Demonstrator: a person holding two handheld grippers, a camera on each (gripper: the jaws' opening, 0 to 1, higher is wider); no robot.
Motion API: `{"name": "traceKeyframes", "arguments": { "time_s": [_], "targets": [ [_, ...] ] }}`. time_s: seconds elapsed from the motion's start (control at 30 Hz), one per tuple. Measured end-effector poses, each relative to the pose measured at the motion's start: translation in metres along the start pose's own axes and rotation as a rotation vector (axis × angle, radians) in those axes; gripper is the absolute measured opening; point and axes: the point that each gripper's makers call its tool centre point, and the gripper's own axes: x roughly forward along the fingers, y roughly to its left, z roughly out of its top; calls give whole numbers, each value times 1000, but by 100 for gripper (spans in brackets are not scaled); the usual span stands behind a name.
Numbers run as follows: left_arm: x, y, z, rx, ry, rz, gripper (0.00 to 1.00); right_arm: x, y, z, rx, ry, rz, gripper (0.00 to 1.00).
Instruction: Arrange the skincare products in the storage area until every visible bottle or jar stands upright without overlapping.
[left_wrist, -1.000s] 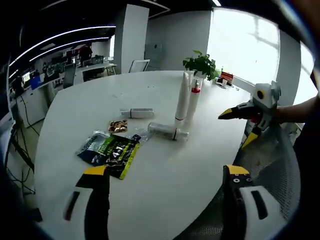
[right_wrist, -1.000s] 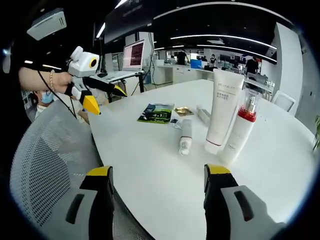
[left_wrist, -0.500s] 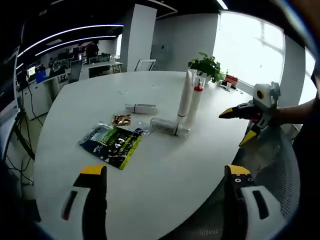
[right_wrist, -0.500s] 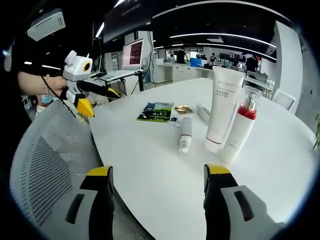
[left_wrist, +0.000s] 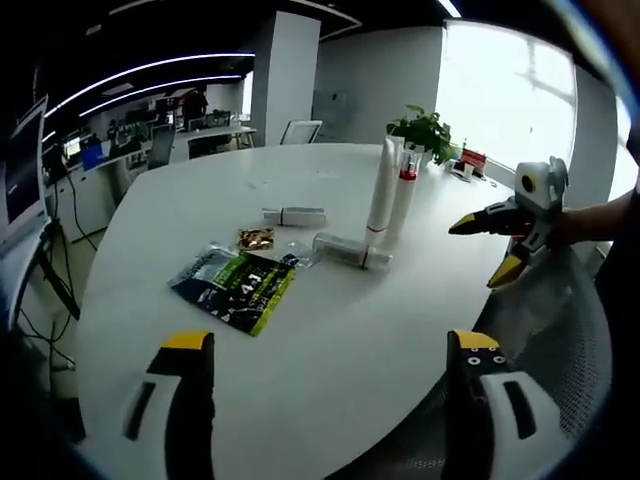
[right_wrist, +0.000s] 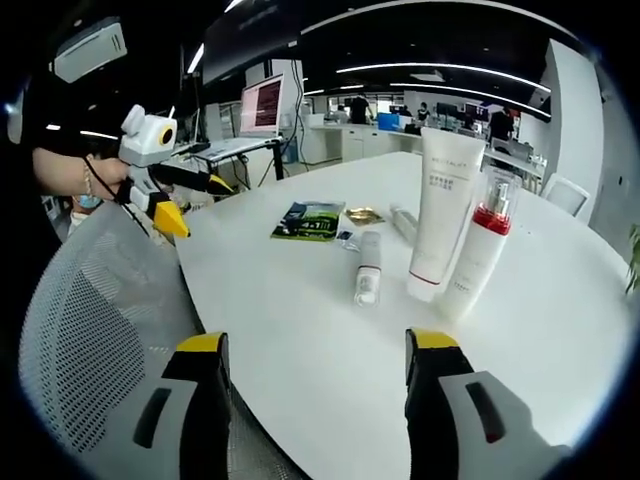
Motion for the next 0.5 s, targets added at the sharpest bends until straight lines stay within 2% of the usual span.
{"name": "traceKeyframes", "arguments": {
  "time_s": [0.27, 0.5],
  "targets": [
    [10, -6, -2, 44, 38, -42, 95, 0, -2, 0, 1, -3, -6, 71],
    [25, -7, 11, 135, 63, -88, 94, -1, -4, -1, 1, -1, -19, 71]
  ]
}}
